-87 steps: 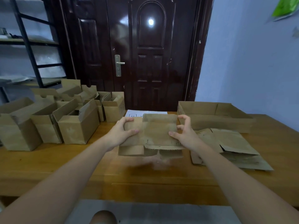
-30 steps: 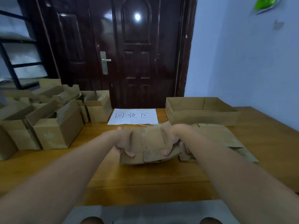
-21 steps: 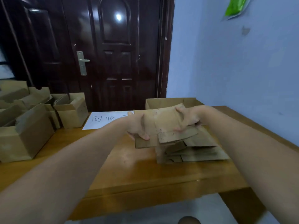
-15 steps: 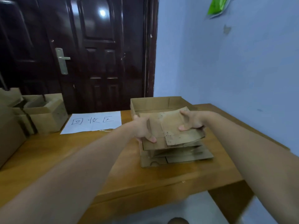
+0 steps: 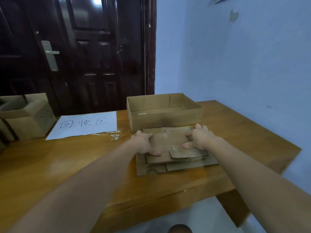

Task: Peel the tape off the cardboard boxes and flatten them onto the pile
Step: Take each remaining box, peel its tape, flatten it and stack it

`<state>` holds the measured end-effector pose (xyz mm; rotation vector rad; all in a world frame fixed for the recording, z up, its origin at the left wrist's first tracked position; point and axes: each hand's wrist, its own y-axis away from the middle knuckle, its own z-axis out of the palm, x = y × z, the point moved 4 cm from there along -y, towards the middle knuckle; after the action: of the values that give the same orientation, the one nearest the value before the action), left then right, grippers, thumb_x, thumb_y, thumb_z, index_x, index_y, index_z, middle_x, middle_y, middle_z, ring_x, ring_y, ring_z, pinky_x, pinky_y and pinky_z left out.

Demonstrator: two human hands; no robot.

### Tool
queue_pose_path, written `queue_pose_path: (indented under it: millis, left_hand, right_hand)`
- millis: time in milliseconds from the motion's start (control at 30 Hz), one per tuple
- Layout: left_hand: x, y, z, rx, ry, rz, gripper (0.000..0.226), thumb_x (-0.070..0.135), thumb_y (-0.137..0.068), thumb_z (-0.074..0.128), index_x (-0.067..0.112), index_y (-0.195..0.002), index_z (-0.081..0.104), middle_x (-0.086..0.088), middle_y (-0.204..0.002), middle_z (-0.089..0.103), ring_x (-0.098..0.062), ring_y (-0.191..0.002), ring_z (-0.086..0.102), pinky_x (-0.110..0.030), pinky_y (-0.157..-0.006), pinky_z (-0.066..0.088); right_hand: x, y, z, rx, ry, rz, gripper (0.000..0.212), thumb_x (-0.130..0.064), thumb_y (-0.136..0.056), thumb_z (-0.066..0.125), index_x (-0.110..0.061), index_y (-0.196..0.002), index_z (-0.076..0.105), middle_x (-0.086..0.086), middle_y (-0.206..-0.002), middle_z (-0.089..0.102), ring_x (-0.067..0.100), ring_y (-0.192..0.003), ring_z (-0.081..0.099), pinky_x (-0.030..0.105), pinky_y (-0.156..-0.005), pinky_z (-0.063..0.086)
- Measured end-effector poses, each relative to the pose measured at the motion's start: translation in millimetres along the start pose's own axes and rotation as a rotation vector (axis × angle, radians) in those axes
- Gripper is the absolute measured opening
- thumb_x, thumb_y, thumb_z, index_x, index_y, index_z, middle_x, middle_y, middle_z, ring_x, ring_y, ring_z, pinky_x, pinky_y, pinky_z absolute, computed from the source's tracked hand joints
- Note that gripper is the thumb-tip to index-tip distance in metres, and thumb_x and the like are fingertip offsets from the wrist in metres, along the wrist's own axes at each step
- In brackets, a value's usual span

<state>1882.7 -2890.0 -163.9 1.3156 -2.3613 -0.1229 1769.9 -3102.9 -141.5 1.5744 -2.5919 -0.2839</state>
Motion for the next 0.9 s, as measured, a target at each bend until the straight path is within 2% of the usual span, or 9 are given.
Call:
queue_pose_path:
  millis: [67,133,200,267,367,467,567,733,900]
  left_hand:
    - [2,1,-1,0.050,-0.110,0.054,0.105,0.062,-0.077,0.079,0.035,-0.162,0.024,-0.006,-0.169,0.003,-0.040,-0.153,0.011,-0.058,-0.121,0.021]
    - [9,1,-1,0.046,-0.208,0.206,0.093,0.055,-0.085,0.075,0.039,-0.161,0.023,-0.002,-0.172,-0.003,-0.036,-0.157,0.001,-0.057,-0.124,0.013]
    - [14,2,2,-0.067,-0.225,0.322,0.081,0.045,-0.097,0.065,0.041,-0.162,0.018,-0.001,-0.173,0.002,-0.030,-0.158,0.001,-0.053,-0.126,0.011]
    - [13,3,3,-0.140,-0.238,0.339,0.075,0.045,-0.102,0.057,0.041,-0.162,0.014,-0.001,-0.173,0.003,-0.027,-0.158,0.002,-0.052,-0.127,0.012]
    - [17,4,2,-0.131,-0.288,0.331,0.080,0.064,-0.097,0.054,0.040,-0.162,0.014,-0.001,-0.172,0.008,-0.028,-0.157,0.013,-0.051,-0.125,0.020]
    - [24,7,5,-0.092,-0.327,0.336,0.097,0.077,-0.084,0.061,0.040,-0.160,0.013,-0.002,-0.166,0.024,-0.029,-0.148,0.031,-0.050,-0.118,0.033]
    - [24,7,7,-0.092,-0.340,0.335,0.103,0.077,-0.083,0.061,0.039,-0.162,0.007,-0.002,-0.170,0.015,-0.030,-0.154,0.019,-0.052,-0.123,0.025]
    - [20,9,11,-0.129,-0.408,0.327,0.103,0.081,-0.088,0.046,0.034,-0.164,-0.005,-0.004,-0.172,-0.005,-0.031,-0.158,-0.001,-0.054,-0.126,0.014]
    - [15,7,19,-0.089,-0.403,0.346,0.075,0.070,-0.102,0.019,0.035,-0.163,-0.008,-0.005,-0.172,-0.012,-0.029,-0.158,-0.009,-0.049,-0.127,0.003]
  right_hand:
    - [-7,-3,-3,0.014,0.033,-0.037,0.072,-0.060,-0.089,0.066,-0.025,-0.150,0.048,0.010,-0.141,0.041,0.035,-0.132,0.039,0.050,-0.107,0.043]
    - [-13,-5,-3,-0.004,0.013,-0.063,0.067,-0.051,-0.090,0.070,-0.022,-0.148,0.051,0.009,-0.144,0.051,0.032,-0.131,0.048,0.046,-0.107,0.045]
    - [-16,-3,-1,-0.023,0.046,-0.085,0.062,-0.049,-0.094,0.066,-0.022,-0.148,0.051,0.009,-0.144,0.056,0.030,-0.128,0.054,0.044,-0.106,0.047]
    - [-19,3,2,-0.039,0.087,-0.114,0.063,-0.059,-0.097,0.055,-0.020,-0.147,0.050,0.010,-0.141,0.057,0.029,-0.123,0.056,0.042,-0.101,0.049]
    - [-21,13,12,-0.114,0.026,-0.109,0.095,-0.082,-0.088,0.043,-0.019,-0.159,0.029,0.011,-0.161,0.033,0.032,-0.141,0.040,0.044,-0.112,0.039]
    - [-24,19,18,-0.146,0.018,-0.095,0.105,-0.084,-0.088,0.039,-0.020,-0.164,0.005,0.012,-0.169,0.006,0.034,-0.154,0.012,0.047,-0.123,0.022]
    - [-24,17,21,-0.173,0.021,-0.089,0.105,-0.084,-0.088,0.037,-0.021,-0.163,-0.003,0.012,-0.170,-0.001,0.034,-0.156,0.002,0.049,-0.124,0.016]
    - [-24,12,23,-0.204,0.027,-0.073,0.107,-0.085,-0.087,0.036,-0.021,-0.163,-0.005,0.011,-0.170,-0.007,0.033,-0.156,-0.003,0.051,-0.125,0.013]
    - [-23,10,27,-0.192,0.009,-0.060,0.106,-0.085,-0.087,0.034,-0.022,-0.163,-0.006,0.010,-0.170,-0.008,0.032,-0.156,-0.008,0.053,-0.126,0.010]
